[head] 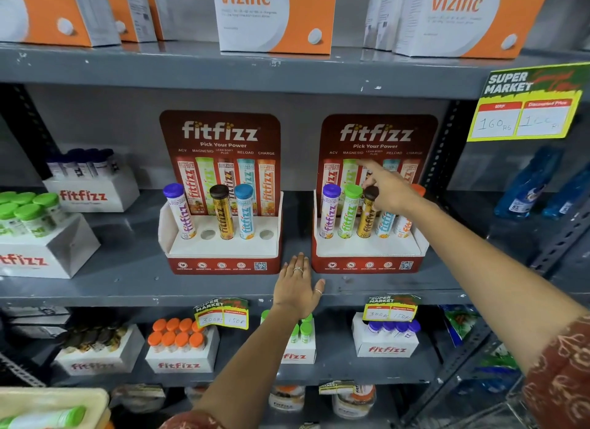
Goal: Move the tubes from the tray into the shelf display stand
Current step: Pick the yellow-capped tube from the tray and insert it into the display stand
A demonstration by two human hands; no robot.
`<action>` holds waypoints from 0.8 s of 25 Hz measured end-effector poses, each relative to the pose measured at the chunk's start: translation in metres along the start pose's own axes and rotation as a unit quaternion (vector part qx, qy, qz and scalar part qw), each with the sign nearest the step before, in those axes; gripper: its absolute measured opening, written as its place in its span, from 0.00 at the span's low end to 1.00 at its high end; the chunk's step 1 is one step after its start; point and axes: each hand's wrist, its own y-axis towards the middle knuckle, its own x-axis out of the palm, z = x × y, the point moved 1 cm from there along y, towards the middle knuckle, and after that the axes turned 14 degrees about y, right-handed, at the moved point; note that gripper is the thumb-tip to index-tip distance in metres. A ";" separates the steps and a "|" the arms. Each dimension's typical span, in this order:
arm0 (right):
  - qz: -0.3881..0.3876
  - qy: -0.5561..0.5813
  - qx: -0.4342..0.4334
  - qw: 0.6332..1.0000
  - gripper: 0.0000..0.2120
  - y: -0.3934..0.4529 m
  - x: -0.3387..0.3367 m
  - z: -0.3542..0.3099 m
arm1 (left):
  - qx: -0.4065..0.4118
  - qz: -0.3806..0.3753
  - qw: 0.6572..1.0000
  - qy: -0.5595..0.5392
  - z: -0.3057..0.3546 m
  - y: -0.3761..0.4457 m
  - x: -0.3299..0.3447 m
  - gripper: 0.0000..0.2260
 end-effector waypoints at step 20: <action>0.026 -0.013 -0.462 0.886 0.16 -0.050 0.264 -0.180 | -0.131 0.097 0.986 0.045 -0.229 -0.196 0.075 0.27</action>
